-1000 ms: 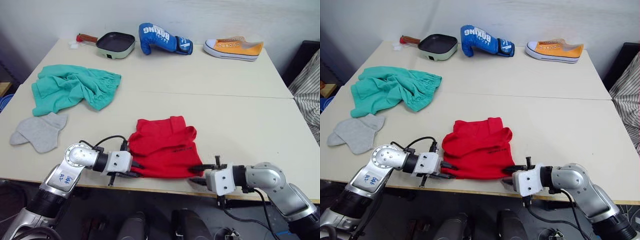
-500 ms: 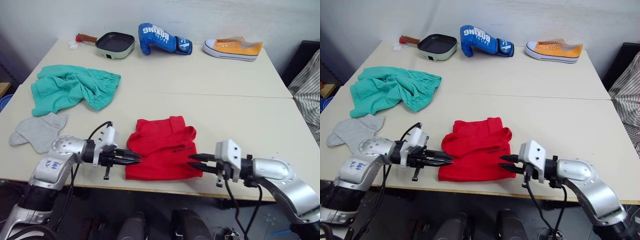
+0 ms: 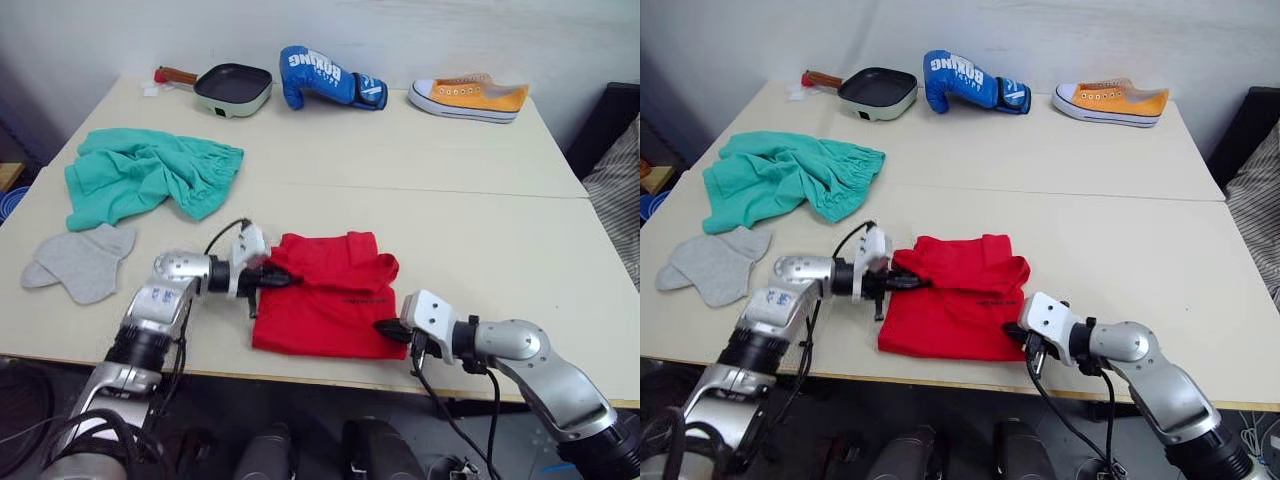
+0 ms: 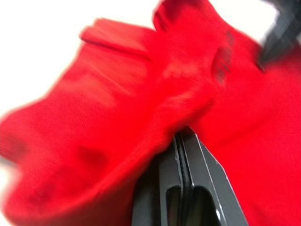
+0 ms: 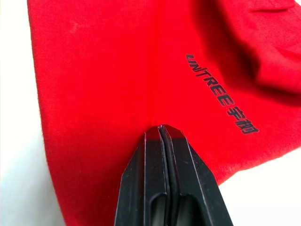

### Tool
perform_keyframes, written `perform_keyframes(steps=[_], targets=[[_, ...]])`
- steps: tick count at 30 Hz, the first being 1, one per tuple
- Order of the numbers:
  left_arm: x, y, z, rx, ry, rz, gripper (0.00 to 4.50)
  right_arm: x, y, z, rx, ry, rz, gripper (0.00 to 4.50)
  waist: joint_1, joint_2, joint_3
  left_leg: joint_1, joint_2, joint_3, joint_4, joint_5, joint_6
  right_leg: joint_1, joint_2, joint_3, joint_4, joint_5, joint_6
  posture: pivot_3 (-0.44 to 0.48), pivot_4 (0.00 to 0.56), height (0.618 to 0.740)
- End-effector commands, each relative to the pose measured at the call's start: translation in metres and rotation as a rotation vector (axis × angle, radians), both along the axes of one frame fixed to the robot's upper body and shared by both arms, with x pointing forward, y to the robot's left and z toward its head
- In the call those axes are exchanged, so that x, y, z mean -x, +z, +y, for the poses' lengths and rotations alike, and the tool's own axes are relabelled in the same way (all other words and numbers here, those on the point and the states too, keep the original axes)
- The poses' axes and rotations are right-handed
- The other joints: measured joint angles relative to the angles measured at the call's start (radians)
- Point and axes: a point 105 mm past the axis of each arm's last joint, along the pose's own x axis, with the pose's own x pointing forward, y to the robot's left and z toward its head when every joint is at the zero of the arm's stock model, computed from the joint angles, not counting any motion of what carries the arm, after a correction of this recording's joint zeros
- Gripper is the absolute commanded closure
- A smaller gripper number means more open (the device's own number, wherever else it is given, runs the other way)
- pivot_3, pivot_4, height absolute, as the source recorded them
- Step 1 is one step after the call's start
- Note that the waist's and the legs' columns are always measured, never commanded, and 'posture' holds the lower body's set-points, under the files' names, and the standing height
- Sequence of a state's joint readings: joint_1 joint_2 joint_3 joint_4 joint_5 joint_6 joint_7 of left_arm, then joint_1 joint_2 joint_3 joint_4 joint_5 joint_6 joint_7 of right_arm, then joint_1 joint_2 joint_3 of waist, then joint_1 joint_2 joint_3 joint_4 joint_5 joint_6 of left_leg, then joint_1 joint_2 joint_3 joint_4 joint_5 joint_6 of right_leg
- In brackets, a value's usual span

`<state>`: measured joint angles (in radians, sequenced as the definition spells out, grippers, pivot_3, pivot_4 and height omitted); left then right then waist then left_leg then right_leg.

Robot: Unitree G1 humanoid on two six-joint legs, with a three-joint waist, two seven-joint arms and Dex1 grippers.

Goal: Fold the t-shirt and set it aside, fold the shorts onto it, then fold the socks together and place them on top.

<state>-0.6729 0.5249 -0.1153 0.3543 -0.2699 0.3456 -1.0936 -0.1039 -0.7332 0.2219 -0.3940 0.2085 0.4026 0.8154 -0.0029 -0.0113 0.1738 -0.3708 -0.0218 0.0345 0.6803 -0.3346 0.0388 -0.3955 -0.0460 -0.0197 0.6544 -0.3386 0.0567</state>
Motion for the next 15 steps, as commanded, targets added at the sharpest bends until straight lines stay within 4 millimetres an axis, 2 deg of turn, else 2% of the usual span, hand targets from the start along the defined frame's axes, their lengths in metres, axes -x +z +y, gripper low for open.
perform_keyframes(steps=[1, 5, 7, 9, 12, 15], targets=[[-0.022, 0.003, 0.006, 0.069, 0.118, 0.07, 4.5, 0.002, -0.01, -0.002, 0.019, -0.017, 0.025, 4.46, 0.002, 0.0, 0.0, 0.0, 0.0, 0.0, 0.0, 0.0, 0.0, 0.0, 0.0, 0.0, 0.0, 0.0, 0.0, 0.0, 0.15, 0.74], [-0.041, 0.001, 0.01, 0.06, 0.218, 0.098, 4.5, 0.001, -0.008, -0.001, 0.028, -0.004, 0.003, 4.46, 0.001, 0.0, 0.0, 0.0, 0.0, 0.0, 0.001, 0.0, 0.0, 0.0, 0.0, 0.0, 0.001, 0.0, 0.0, 0.0, 0.15, 0.74], [-0.043, 0.002, 0.013, 0.047, 0.233, 0.083, 4.5, 0.0, -0.005, 0.0, 0.018, 0.003, -0.011, 4.46, 0.0, -0.001, 0.0, 0.0, 0.0, 0.0, 0.001, 0.0, 0.0, 0.0, 0.0, 0.0, 0.002, 0.0, 0.0, 0.0, 0.15, 0.74], [-0.036, 0.016, 0.01, 0.103, 0.172, 0.063, 4.5, -0.002, 0.004, 0.001, -0.03, 0.001, -0.017, 4.46, 0.0, -0.001, 0.0, 0.0, 0.0, 0.0, 0.001, 0.0, -0.001, 0.0, 0.0, 0.0, 0.002, 0.0, 0.0, 0.0, 0.15, 0.74], [-0.007, 0.045, 0.001, 0.203, 0.007, 0.057, 4.5, -0.009, 0.026, 0.006, -0.14, -0.007, -0.019, 4.46, -0.003, -0.001, 0.001, -0.001, 0.0, 0.0, 0.001, 0.001, -0.002, -0.002, 0.0, 0.0, 0.003, 0.0, 0.0, 0.0, 0.15, 0.74], [0.017, 0.051, -0.01, 0.207, -0.091, 0.056, 4.5, -0.02, 0.046, 0.01, -0.223, -0.022, -0.021, 4.46, -0.005, 0.0, 0.001, -0.001, 0.0, 0.0, 0.001, 0.001, -0.002, -0.002, 0.0, 0.0, 0.003, 0.0, 0.0, 0.0, 0.15, 0.74]])
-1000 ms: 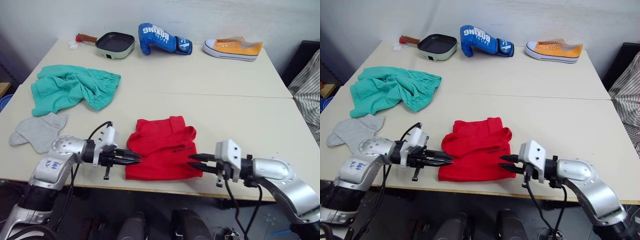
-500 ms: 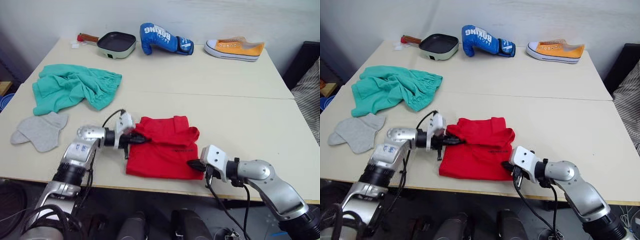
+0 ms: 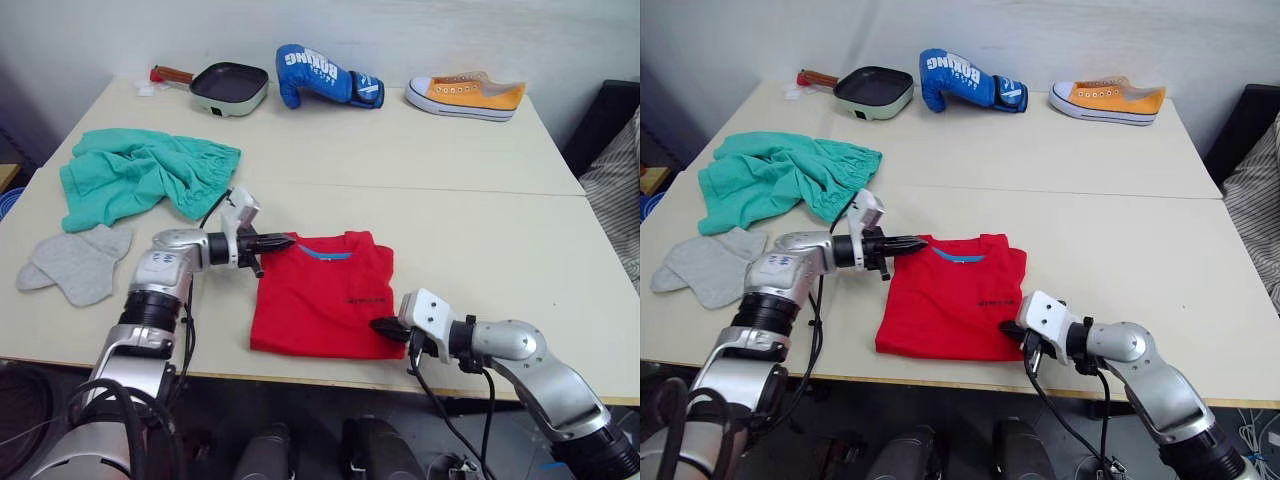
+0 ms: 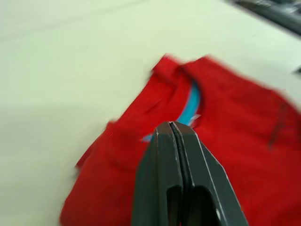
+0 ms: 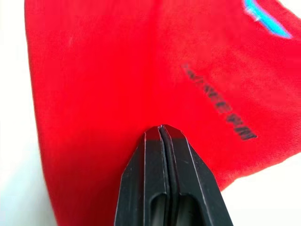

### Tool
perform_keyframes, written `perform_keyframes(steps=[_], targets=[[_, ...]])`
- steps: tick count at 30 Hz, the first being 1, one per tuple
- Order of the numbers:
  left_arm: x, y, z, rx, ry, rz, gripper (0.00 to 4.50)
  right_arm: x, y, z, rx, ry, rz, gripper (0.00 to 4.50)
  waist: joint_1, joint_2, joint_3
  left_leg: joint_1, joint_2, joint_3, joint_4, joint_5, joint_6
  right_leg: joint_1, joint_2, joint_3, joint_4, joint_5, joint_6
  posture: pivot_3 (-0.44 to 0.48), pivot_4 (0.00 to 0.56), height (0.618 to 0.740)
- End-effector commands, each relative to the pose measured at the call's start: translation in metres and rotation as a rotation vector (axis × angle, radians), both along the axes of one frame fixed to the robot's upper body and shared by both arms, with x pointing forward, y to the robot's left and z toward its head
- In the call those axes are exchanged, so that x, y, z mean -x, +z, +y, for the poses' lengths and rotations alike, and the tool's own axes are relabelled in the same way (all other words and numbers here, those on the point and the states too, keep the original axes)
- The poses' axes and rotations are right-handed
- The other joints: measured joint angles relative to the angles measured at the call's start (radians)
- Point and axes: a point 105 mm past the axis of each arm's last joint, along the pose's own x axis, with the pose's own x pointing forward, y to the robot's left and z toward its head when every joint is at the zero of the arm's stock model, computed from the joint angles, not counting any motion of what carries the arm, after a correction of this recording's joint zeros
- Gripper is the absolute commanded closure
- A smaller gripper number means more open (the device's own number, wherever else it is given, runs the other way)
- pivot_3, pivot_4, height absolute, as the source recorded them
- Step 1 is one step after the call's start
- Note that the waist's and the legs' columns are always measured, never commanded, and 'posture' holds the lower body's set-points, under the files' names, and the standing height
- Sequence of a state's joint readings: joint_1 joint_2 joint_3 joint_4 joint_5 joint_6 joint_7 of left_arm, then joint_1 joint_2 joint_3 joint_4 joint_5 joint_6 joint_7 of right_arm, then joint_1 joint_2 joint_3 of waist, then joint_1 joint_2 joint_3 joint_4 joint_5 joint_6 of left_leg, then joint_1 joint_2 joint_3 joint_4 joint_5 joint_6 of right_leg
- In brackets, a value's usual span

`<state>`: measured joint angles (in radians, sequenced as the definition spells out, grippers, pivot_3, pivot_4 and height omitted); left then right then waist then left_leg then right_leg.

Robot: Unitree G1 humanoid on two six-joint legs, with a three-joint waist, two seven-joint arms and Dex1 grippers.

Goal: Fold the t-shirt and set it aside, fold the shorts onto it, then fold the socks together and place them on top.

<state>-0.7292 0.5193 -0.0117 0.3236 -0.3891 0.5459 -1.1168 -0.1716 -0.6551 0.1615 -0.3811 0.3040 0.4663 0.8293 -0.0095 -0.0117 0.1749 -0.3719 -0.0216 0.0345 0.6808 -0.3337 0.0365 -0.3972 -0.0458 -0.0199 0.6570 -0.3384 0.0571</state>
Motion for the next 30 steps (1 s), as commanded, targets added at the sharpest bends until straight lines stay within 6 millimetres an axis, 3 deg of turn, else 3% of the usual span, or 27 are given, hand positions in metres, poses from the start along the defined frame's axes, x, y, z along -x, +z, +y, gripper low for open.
perform_keyframes(steps=[1, 5, 9, 14, 17, 21, 23, 27, 30], targets=[[0.023, 0.008, -0.017, -0.005, -0.105, -0.047, 4.5, -0.016, 0.025, 0.003, -0.068, -0.019, -0.037, 4.46, 0.004, 0.0, 0.0, 0.0, 0.0, 0.0, 0.0, 0.0, 0.0, 0.0, 0.0, 0.0, 0.0, 0.0, 0.0, 0.0, 0.15, 0.74], [0.036, -0.036, -0.027, -0.21, -0.149, -0.095, 4.5, -0.046, 0.015, 0.014, 0.018, -0.05, -0.056, 4.46, 0.004, 0.001, 0.0, 0.002, 0.0, 0.0, 0.0, 0.0, 0.0, 0.001, 0.0, 0.001, -0.003, 0.0, 0.0, 0.0, 0.15, 0.74], [0.04, -0.068, -0.023, -0.343, -0.144, -0.087, 4.5, -0.068, -0.002, 0.02, 0.12, -0.053, -0.085, 4.46, 0.004, 0.001, 0.0, -0.001, 0.0, 0.0, -0.001, 0.0, 0.0, -0.003, 0.0, 0.001, -0.001, 0.0, -0.001, 0.0, 0.15, 0.74], [0.025, -0.082, -0.009, -0.404, -0.012, -0.084, 4.5, -0.11, -0.007, -0.006, 0.253, -0.196, -0.21, 4.46, 0.002, 0.001, -0.001, -0.003, -0.001, 0.002, 0.001, 0.001, 0.001, -0.005, 0.0, 0.001, 0.001, 0.0, 0.0, 0.0, 0.15, 0.74], [0.021, -0.078, -0.001, -0.382, 0.034, -0.078, 4.5, -0.121, 0.01, -0.017, 0.186, -0.251, -0.217, 4.46, -0.002, 0.001, -0.001, 0.002, -0.001, 0.002, 0.001, 0.001, 0.001, 0.0, -0.001, 0.001, 0.001, 0.0, 0.0, 0.0, 0.15, 0.74], [0.023, -0.052, 0.0, -0.273, 0.023, -0.081, 4.5, -0.089, 0.054, 0.008, -0.067, -0.054, -0.169, 4.46, -0.01, 0.001, 0.0, 0.001, 0.0, 0.002, 0.0, 0.001, 0.0, -0.001, 0.0, 0.001, 0.002, 0.0, 0.0, 0.0, 0.15, 0.74], [0.028, -0.028, 0.002, -0.186, -0.008, -0.085, 4.5, -0.069, 0.07, 0.006, -0.104, -0.005, -0.118, 4.46, -0.016, 0.002, 0.0, -0.002, 0.0, 0.001, -0.001, 0.001, 0.0, -0.003, 0.0, 0.0, 0.003, 0.0, 0.0, 0.0, 0.15, 0.74], [0.051, 0.007, 0.005, -0.101, -0.15, -0.09, 3.68, -0.036, 0.074, -0.014, -0.173, -0.034, 0.126, 4.5, -0.014, 0.002, 0.0, -0.014, 0.0, -0.001, 0.002, 0.001, 0.0, -0.015, 0.0, -0.001, 0.004, 0.0, 0.0, 0.0, 0.15, 0.74], [0.062, 0.013, 0.01, -0.151, -0.21, -0.114, 2.72, -0.007, 0.064, -0.028, -0.214, -0.045, 0.325, 3.57, -0.01, 0.002, 0.0, -0.014, 0.0, -0.002, 0.001, 0.001, 0.0, -0.014, 0.0, -0.001, 0.002, 0.0, 0.0, 0.0, 0.15, 0.74]])
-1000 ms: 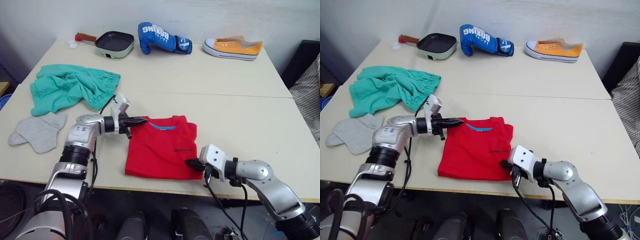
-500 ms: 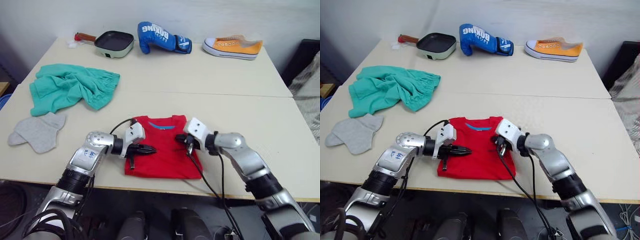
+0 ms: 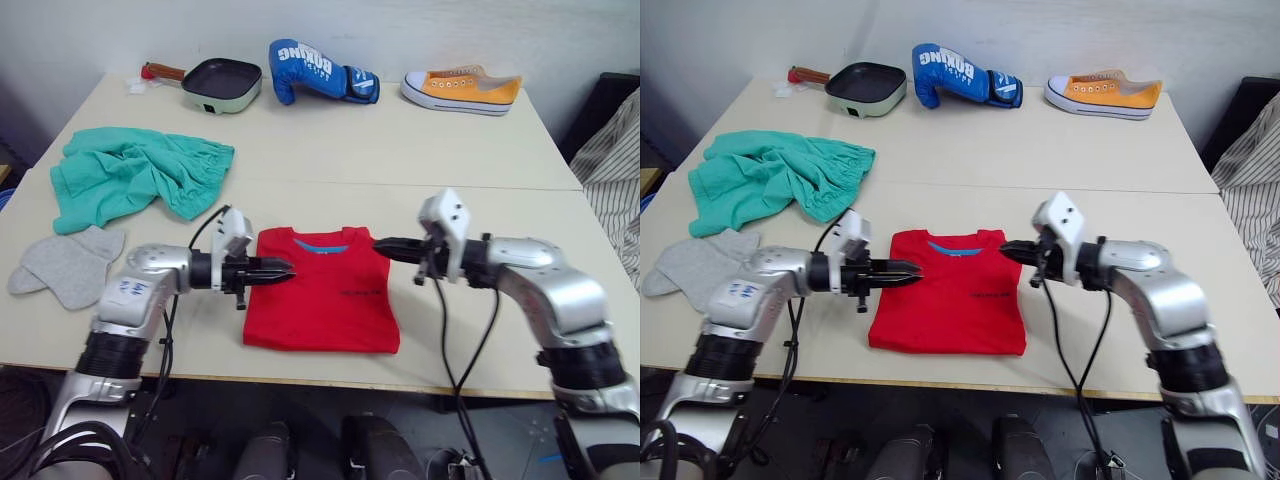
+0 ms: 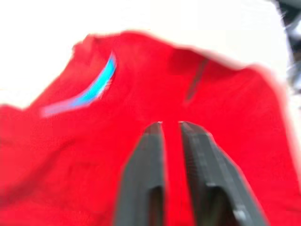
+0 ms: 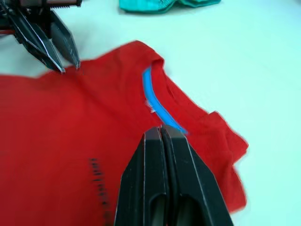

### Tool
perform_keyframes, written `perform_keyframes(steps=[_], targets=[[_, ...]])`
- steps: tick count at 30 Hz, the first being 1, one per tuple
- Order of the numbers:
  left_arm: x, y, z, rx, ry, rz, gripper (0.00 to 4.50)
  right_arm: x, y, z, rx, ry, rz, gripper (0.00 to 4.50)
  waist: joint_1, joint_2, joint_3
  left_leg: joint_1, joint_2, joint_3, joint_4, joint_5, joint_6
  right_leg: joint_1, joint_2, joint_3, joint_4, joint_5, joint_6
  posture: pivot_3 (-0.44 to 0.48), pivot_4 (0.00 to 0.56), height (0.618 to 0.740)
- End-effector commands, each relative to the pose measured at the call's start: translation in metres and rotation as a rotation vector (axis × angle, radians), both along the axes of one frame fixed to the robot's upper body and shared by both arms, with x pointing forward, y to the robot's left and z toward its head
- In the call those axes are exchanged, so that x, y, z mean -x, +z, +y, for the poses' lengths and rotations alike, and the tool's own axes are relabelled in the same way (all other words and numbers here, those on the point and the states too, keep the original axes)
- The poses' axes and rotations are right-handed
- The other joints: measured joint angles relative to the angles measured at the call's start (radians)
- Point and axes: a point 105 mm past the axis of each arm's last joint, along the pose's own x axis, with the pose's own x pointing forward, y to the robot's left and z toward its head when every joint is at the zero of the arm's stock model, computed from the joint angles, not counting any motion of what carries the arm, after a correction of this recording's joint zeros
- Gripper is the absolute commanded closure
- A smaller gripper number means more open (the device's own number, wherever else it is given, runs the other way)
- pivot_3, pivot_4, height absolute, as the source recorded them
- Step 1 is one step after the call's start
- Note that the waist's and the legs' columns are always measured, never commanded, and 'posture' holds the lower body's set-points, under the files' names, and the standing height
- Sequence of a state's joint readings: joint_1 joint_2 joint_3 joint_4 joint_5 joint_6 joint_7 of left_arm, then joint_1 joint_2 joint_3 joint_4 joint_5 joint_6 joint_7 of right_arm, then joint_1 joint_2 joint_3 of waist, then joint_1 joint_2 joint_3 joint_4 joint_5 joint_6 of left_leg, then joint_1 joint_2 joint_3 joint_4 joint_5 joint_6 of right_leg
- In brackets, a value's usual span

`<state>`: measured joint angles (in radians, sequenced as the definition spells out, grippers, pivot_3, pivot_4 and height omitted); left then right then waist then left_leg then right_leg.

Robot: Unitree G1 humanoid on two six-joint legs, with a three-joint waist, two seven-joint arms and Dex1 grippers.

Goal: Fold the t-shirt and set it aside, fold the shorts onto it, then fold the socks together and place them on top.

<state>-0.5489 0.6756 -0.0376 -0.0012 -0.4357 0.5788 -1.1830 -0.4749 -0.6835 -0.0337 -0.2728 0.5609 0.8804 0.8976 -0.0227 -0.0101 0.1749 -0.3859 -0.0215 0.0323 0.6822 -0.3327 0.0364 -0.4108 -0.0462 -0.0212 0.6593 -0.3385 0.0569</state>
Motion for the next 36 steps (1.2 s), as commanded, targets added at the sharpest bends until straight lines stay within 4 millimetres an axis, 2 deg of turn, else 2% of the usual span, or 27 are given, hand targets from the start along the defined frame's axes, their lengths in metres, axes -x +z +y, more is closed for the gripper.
perform_keyframes(steps=[1, 3, 6, 9, 10, 11, 16, 21, 24, 31, 34, 35, 36], targets=[[0.016, 0.019, 0.0, 0.001, -0.103, -0.045, 2.42, 0.035, -0.007, -0.009, -0.064, 0.023, 0.195, 3.21, 0.007, 0.0, 0.0, 0.0, 0.0, -0.001, -0.001, 0.0, 0.0, 0.001, 0.0, 0.0, -0.001, 0.0, 0.0, 0.0, 0.15, 0.74], [0.023, 0.027, -0.003, 0.028, -0.142, -0.037, 1.77, 0.039, -0.021, -0.017, -0.071, -0.049, 0.271, 2.51, 0.013, 0.0, 0.0, 0.0, 0.0, -0.001, -0.001, 0.0, 0.0, 0.001, 0.0, 0.0, -0.002, 0.0, 0.0, 0.0, 0.15, 0.74], [0.026, 0.04, -0.009, 0.068, -0.182, -0.064, 0.92, 0.032, -0.043, -0.024, -0.079, -0.167, 0.357, 1.58, 0.011, 0.0, 0.0, 0.0, 0.0, -0.001, 0.0, 0.0, 0.001, 0.001, 0.0, 0.001, -0.002, 0.0, 0.0, 0.0, 0.15, 0.74], [0.018, 0.048, -0.014, 0.108, -0.17, -0.106, 0.03, 0.023, -0.055, -0.014, -0.133, -0.204, 0.414, 0.6, 0.009, 0.0, 0.0, 0.0, 0.0, 0.0, 0.0, 0.0, 0.0, 0.0, 0.0, 0.002, -0.002, 0.0, 0.0, 0.0, 0.15, 0.74], [0.018, 0.047, -0.016, 0.108, -0.176, -0.112, 0.0, 0.019, -0.06, -0.01, -0.148, -0.213, 0.441, 0.2, 0.009, 0.0, 0.0, 0.0, -0.001, 0.0, 0.0, 0.001, 0.0, 0.0, 0.0, 0.002, -0.001, 0.0, 0.0, 0.0, 0.15, 0.74], [0.018, 0.046, -0.018, 0.103, -0.183, -0.118, 0.0, 0.016, -0.064, -0.007, -0.157, -0.228, 0.463, 0.05, 0.005, 0.0, 0.0, 0.0, -0.001, 0.0, 0.0, 0.001, 0.0, -0.001, 0.0, 0.002, 0.0, 0.0, 0.0, 0.0, 0.15, 0.74], [0.024, 0.038, -0.024, 0.071, -0.221, -0.126, 0.0, 0.004, -0.07, 0.016, -0.246, -0.21, 0.554, 0.05, -0.011, -0.001, 0.0, 0.001, -0.001, 0.001, 0.0, 0.001, 0.0, 0.0, 0.0, 0.002, 0.002, 0.0, 0.0, 0.0, 0.15, 0.74], [0.02, 0.04, -0.016, 0.055, -0.199, -0.145, 0.0, 0.001, -0.068, 0.046, -0.251, -0.114, 0.549, 0.05, -0.012, 0.0, 0.0, 0.002, 0.0, 0.001, -0.001, 0.002, -0.001, -0.001, 0.0, 0.003, 0.002, 0.0, 0.0, 0.0, 0.15, 0.74], [0.018, 0.042, -0.012, 0.045, -0.194, -0.146, 0.0, -0.003, -0.068, 0.051, -0.248, -0.102, 0.546, 0.67, -0.011, 0.0, 0.0, 0.002, 0.0, 0.001, -0.001, 0.002, -0.001, -0.001, 0.0, 0.003, 0.002, 0.0, 0.0, 0.0, 0.15, 0.74], [0.02, 0.041, -0.012, 0.034, -0.205, -0.154, 0.0, -0.008, -0.068, 0.051, -0.249, -0.106, 0.525, 2.89, -0.006, 0.0, 0.0, 0.0, -0.001, 0.001, -0.002, 0.002, -0.001, -0.001, 0.0, 0.002, 0.001, 0.0, 0.0, 0.0, 0.15, 0.74], [0.019, 0.04, -0.012, 0.037, -0.202, -0.153, 0.0, -0.014, -0.069, 0.05, -0.23, -0.127, 0.484, 4.01, -0.008, -0.001, -0.001, 0.0, -0.001, 0.001, -0.002, 0.002, -0.001, -0.001, 0.0, 0.002, 0.002, 0.0, 0.0, 0.0, 0.15, 0.74], [0.018, 0.04, -0.012, 0.038, -0.201, -0.154, 0.0, -0.015, -0.068, 0.05, -0.222, -0.129, 0.473, 4.33, -0.008, -0.001, -0.001, 0.001, -0.001, 0.001, -0.001, 0.002, -0.001, -0.001, 0.0, 0.003, 0.002, 0.0, 0.0, 0.0, 0.15, 0.74], [0.017, 0.04, -0.012, 0.039, -0.202, -0.153, 0.0, -0.016, -0.067, 0.048, -0.216, -0.131, 0.463, 4.46, -0.008, -0.001, -0.001, 0.001, -0.001, 0.001, -0.001, 0.002, -0.001, -0.001, 0.0, 0.003, 0.002, 0.0, 0.0, 0.0, 0.15, 0.74]])
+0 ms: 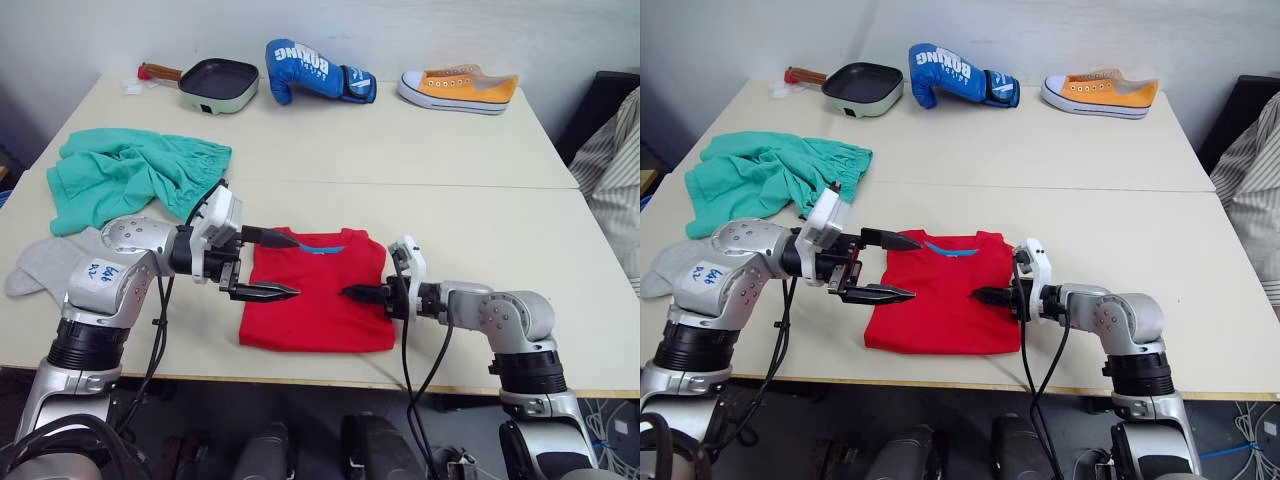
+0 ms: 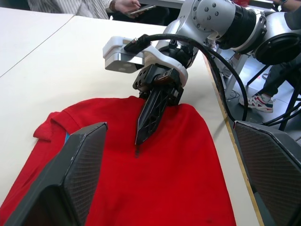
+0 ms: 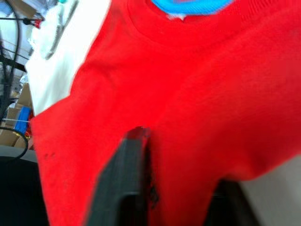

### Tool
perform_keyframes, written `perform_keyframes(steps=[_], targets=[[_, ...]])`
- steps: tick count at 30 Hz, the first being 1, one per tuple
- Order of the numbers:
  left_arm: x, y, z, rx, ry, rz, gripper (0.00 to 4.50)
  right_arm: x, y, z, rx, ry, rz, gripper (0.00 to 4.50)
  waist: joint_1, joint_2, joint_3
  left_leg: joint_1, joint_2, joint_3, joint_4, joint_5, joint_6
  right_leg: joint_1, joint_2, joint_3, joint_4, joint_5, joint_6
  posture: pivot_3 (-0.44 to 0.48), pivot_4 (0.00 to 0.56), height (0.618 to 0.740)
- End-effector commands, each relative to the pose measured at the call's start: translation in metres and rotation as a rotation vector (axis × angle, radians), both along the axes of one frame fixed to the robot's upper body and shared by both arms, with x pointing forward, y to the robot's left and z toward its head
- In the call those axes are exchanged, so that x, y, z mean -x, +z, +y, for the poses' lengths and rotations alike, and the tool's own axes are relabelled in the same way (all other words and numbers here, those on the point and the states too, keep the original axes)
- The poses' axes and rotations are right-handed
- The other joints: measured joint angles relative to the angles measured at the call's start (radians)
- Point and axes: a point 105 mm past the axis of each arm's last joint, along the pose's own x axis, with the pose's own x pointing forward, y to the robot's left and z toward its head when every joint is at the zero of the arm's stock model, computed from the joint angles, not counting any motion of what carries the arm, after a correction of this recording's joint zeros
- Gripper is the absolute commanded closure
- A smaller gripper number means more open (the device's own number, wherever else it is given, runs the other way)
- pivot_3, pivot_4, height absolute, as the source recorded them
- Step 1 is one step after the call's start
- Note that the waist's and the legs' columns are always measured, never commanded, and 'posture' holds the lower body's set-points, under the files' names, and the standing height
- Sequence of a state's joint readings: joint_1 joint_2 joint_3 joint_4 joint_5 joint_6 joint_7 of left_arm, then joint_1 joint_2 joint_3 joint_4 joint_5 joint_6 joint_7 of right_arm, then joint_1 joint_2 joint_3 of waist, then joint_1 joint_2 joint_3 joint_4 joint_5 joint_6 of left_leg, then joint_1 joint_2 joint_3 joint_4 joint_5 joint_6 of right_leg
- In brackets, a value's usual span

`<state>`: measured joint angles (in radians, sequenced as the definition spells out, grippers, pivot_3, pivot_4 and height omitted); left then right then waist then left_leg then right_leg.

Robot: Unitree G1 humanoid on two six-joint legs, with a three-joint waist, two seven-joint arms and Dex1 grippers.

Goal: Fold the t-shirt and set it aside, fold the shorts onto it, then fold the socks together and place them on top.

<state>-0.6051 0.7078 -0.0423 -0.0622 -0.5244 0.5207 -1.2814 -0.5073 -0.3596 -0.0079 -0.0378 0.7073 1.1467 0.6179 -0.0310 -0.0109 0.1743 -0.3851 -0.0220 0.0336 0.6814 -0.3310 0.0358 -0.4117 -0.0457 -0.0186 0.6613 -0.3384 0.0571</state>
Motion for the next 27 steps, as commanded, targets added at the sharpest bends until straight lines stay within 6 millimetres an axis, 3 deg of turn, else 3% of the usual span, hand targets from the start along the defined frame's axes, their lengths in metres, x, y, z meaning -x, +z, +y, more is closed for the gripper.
perform_keyframes(steps=[1, 5, 15, 20, 24, 25, 27], targets=[[-0.001, 0.008, 0.0, 0.012, -0.015, -0.033, 0.0, -0.005, 0.001, -0.01, 0.039, -0.034, -0.038, 4.46, 0.002, 0.0, 0.0, 0.0, 0.0, 0.0, 0.0, 0.0, 0.0, 0.0, 0.0, 0.0, 0.0, 0.0, 0.0, 0.0, 0.15, 0.74], [0.001, 0.01, -0.006, 0.031, -0.047, -0.024, 0.0, -0.005, 0.012, -0.046, 0.109, -0.102, -0.094, 4.46, 0.012, 0.0, 0.0, 0.0, 0.0, 0.0, 0.0, 0.0, 0.001, 0.0, 0.0, 0.0, 0.0, 0.0, 0.0, 0.0, 0.15, 0.74], [0.013, 0.009, -0.027, 0.064, -0.163, -0.011, 0.0, 0.045, 0.035, -0.207, 0.544, -0.316, -0.162, 4.46, 0.046, 0.002, 0.001, -0.005, -0.003, -0.003, 0.0, -0.003, 0.005, 0.0, -0.001, 0.0, -0.006, 0.0, 0.001, 0.0, 0.15, 0.74], [0.01, 0.006, -0.032, 0.071, -0.171, -0.012, 0.0, 0.057, 0.019, -0.286, 0.94, -0.416, -0.175, 4.46, 0.037, 0.001, 0.001, -0.001, -0.002, -0.002, 0.001, -0.001, 0.005, 0.004, 0.0, 0.001, -0.006, 0.001, 0.002, 0.0, 0.15, 0.74], [0.009, 0.004, -0.035, 0.074, -0.173, -0.012, 0.0, 0.059, 0.012, -0.309, 0.947, -0.503, -0.149, 4.46, 0.026, 0.002, 0.001, 0.001, -0.002, 0.001, 0.001, 0.0, 0.004, 0.003, 0.0, 0.004, -0.005, 0.001, 0.002, 0.0, 0.15, 0.74], [0.009, 0.004, -0.035, 0.075, -0.173, -0.012, 0.0, 0.06, 0.011, -0.311, 0.938, -0.516, -0.146, 3.92, 0.024, 0.002, 0.001, 0.002, -0.002, 0.001, 0.0, 0.001, 0.003, 0.003, 0.0, 0.005, -0.004, 0.001, 0.002, 0.0, 0.15, 0.74], [0.008, 0.004, -0.036, 0.079, -0.173, -0.011, 0.0, 0.06, 0.011, -0.314, 0.924, -0.547, -0.15, 3.36, 0.024, 0.002, 0.001, 0.002, -0.001, 0.002, 0.0, 0.001, 0.002, 0.003, 0.001, 0.006, -0.003, 0.001, 0.002, 0.0, 0.15, 0.74]])
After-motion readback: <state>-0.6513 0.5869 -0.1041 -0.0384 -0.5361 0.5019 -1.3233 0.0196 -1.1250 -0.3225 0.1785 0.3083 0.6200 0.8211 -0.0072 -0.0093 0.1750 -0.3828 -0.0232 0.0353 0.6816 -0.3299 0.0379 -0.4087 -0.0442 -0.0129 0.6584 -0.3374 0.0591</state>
